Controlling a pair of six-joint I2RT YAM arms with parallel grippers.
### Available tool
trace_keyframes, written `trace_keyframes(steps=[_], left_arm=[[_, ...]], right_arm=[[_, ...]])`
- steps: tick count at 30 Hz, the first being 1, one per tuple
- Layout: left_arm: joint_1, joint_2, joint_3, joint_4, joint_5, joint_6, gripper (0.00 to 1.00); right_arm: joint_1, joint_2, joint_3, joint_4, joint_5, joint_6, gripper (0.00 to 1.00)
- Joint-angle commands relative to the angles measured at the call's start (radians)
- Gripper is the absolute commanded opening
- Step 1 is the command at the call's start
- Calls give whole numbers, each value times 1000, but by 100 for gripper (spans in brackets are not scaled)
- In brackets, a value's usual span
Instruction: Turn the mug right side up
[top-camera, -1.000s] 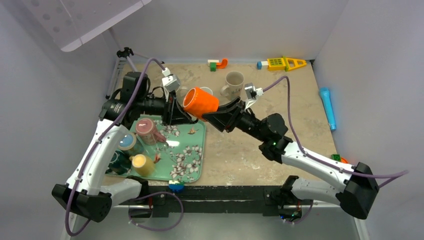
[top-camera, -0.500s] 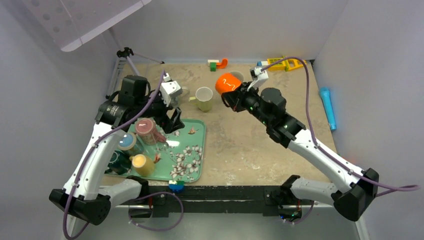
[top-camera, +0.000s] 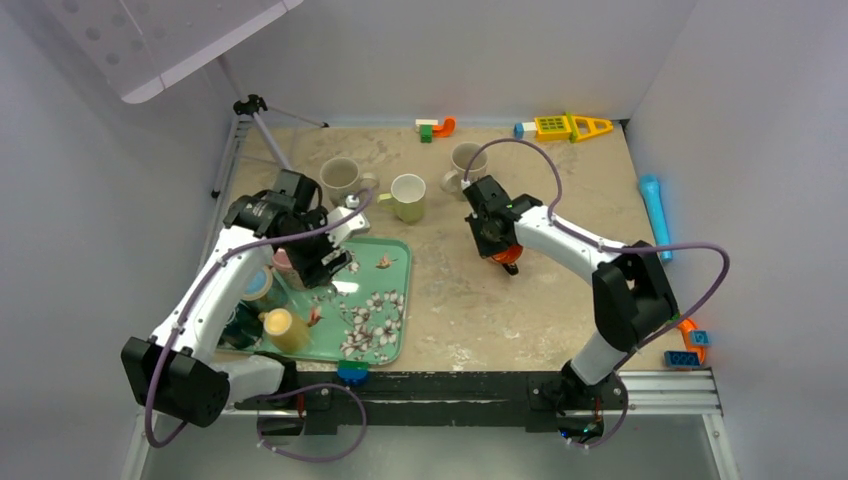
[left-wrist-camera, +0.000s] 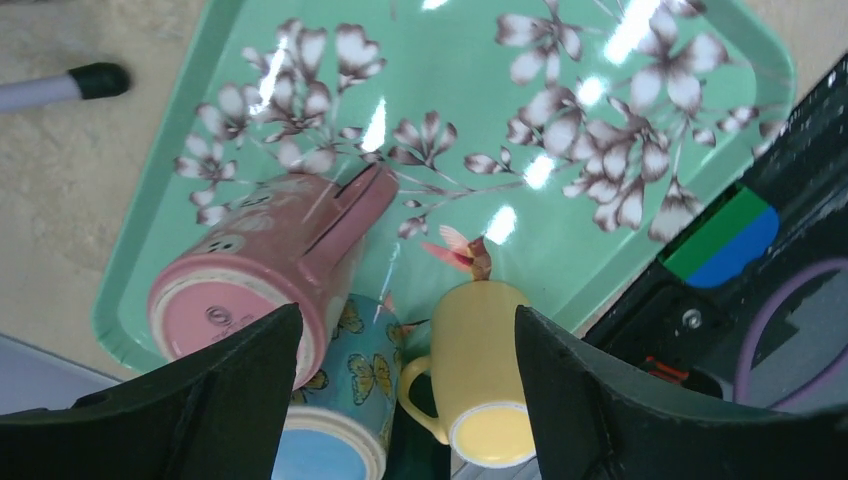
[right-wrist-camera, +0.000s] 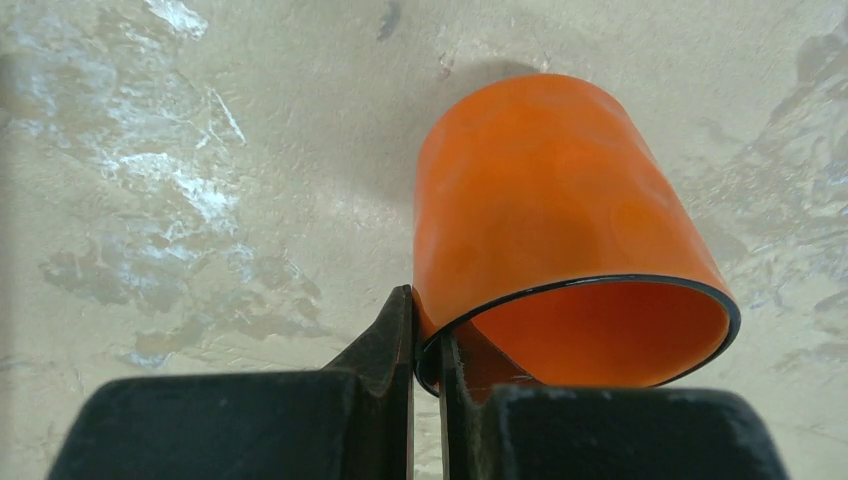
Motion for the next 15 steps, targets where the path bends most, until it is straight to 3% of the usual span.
trace_keyframes(steps=[1,5,8,10,15], left_arm=[[-36,-10,-47,-49,35,210,82],[-36,17,-110,3,-27,361,88],[-37,43,-154,64,-80,477,91],[-39,65,-168,100,-112,538,92],[-51,130,-180,200,-183,614,93]], right_arm=[[-16,7,121,-17,29,-71,0],[-29,67,145,-16,-1,-91,0],[-31,87,176,-28,-1,-100,26],[-31,88,199,-32,2,-107,38],[-31,84,265,-53,23,-116,48]])
